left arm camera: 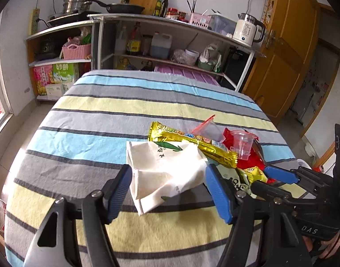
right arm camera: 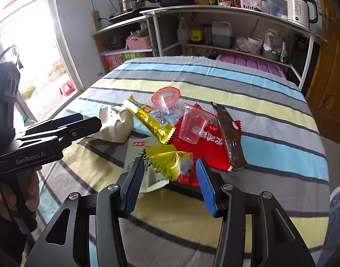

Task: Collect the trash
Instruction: 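Grasp the white paper with the left tool while the right tool grasps the yellow wrapper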

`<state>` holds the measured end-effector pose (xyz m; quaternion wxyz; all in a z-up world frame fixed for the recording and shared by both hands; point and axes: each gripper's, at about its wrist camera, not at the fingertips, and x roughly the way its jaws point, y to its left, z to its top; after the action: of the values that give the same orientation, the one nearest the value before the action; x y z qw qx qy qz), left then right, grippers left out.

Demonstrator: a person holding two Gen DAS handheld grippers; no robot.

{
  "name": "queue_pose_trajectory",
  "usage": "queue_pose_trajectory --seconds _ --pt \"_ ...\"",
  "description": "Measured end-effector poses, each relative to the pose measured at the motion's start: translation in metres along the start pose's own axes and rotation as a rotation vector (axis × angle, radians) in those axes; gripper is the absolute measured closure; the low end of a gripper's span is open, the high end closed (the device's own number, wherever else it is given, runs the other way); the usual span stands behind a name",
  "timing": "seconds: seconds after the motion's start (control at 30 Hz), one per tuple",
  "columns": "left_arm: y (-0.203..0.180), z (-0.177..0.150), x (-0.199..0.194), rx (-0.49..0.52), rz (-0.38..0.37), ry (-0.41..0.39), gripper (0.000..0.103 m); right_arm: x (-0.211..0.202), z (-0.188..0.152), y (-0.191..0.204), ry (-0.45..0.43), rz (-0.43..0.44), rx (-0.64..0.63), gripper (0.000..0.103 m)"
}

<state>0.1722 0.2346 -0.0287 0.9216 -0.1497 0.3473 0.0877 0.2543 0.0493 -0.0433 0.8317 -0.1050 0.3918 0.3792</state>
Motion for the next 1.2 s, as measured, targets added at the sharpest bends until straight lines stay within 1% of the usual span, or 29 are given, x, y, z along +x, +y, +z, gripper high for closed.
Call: queue_pose_trajectory --seconds 0.1,0.3,0.4,0.43,0.47,0.53,0.63,0.7,0.73,0.9,0.97,1.0,1.07,1.1,1.2 --pt "-0.002 0.001 0.008 0.002 -0.007 0.018 0.029 0.009 0.001 -0.002 0.016 -0.006 -0.002 0.054" --pt "-0.005 0.001 0.015 0.012 0.011 0.028 0.023 0.015 0.001 -0.008 0.030 0.001 0.011 0.054" --pt "-0.009 0.003 0.016 0.028 0.024 0.029 0.023 0.016 0.002 -0.009 0.034 0.007 0.017 0.054" --pt "-0.009 0.003 0.015 0.029 0.029 0.029 0.023 0.016 0.002 -0.010 0.035 0.011 0.022 0.055" --pt "-0.010 0.003 0.013 0.027 0.027 0.023 0.023 0.015 0.002 -0.010 0.036 0.015 0.025 0.060" --pt "-0.014 0.004 0.005 0.031 0.011 -0.005 0.023 0.014 0.001 -0.010 0.037 0.026 0.033 0.063" --pt "-0.024 0.002 -0.004 0.072 -0.002 -0.048 0.023 0.014 0.000 -0.011 0.035 0.028 0.037 0.067" --pt "-0.028 0.000 0.001 0.100 -0.011 -0.036 0.024 0.013 -0.001 -0.011 0.031 0.028 0.048 0.069" --pt "-0.029 0.000 0.004 0.103 -0.015 -0.020 0.031 0.012 -0.002 -0.012 0.030 0.028 0.053 0.071" --pt "-0.028 -0.001 0.021 0.104 -0.006 0.051 0.051 0.006 -0.005 -0.016 0.019 0.033 0.076 0.072" --pt "-0.028 -0.001 0.022 0.106 0.002 0.052 0.055 0.004 -0.006 -0.017 0.016 0.035 0.080 0.072" --pt "-0.029 -0.001 0.023 0.113 0.009 0.055 0.061 0.002 -0.006 -0.018 0.014 0.035 0.082 0.072" --pt "-0.030 -0.001 0.024 0.123 0.008 0.060 0.063 0.000 -0.008 -0.019 0.009 0.038 0.085 0.072" --pt "-0.032 -0.002 0.024 0.129 0.004 0.061 0.066 -0.002 -0.009 -0.020 0.006 0.038 0.086 0.072" --pt "-0.036 -0.003 0.022 0.146 0.013 0.053 0.071 -0.008 -0.012 -0.023 -0.002 0.038 0.093 0.072"
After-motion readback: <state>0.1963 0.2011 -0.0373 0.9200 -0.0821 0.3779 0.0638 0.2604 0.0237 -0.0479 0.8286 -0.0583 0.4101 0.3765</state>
